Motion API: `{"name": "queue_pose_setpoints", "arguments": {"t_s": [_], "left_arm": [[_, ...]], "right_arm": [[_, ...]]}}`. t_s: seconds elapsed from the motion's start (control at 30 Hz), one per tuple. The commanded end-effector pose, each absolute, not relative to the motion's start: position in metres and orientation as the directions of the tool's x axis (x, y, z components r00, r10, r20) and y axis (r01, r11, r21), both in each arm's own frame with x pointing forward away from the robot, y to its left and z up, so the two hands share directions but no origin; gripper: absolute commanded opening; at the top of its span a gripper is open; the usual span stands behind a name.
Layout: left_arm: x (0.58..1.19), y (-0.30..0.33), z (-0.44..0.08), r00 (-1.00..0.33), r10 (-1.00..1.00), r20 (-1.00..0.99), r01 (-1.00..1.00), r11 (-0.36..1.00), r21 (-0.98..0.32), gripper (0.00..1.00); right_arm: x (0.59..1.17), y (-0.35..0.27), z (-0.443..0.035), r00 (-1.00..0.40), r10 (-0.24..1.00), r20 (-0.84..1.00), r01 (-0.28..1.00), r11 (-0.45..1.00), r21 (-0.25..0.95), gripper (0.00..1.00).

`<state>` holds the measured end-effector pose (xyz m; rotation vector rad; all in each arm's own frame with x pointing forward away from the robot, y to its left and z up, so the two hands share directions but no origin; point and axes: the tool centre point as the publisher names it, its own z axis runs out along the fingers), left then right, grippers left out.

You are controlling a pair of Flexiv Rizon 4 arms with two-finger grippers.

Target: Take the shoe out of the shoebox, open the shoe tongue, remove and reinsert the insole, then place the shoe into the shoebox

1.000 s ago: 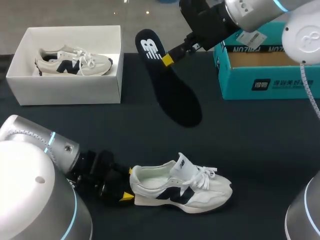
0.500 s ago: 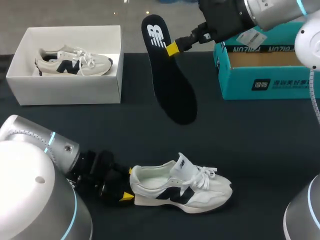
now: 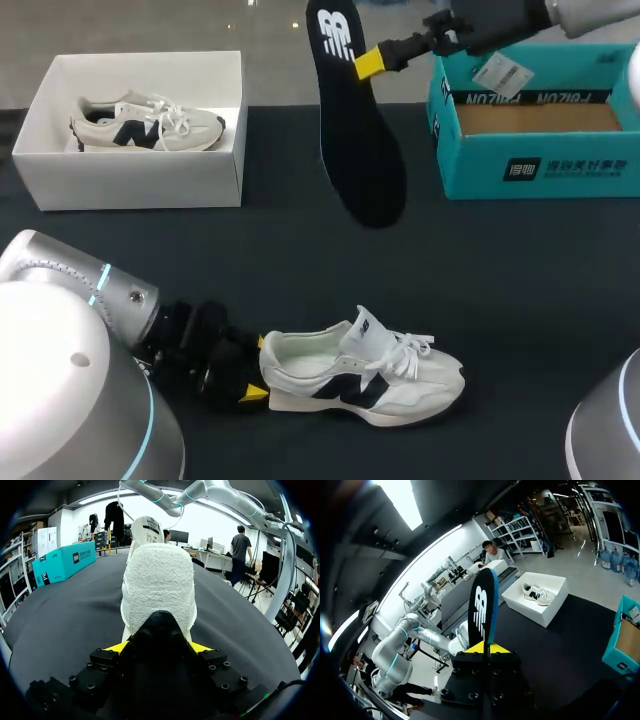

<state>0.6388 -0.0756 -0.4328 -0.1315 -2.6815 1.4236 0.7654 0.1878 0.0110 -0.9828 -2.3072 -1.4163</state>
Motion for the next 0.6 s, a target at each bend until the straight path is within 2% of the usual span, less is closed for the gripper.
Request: {"name": "queue_pose_setpoints", "arguments": {"t_s": [0.03,0.6], "left_arm": [[0.637,-0.078,-0.436,-0.991,0.124,0.05,0.028,0.562,-0.827,0.0],[0.637,-0.078,-0.436,-0.991,0.124,0.05,0.028,0.562,-0.827,0.0]], "right_arm": [[0.759,0.168,0.019,-0.729,0.417,0.543,0.674,0.293,0.678,0.0],[0.742,0.172,0.061,-0.692,0.473,0.546,0.703,0.267,0.66,0.0]]}}
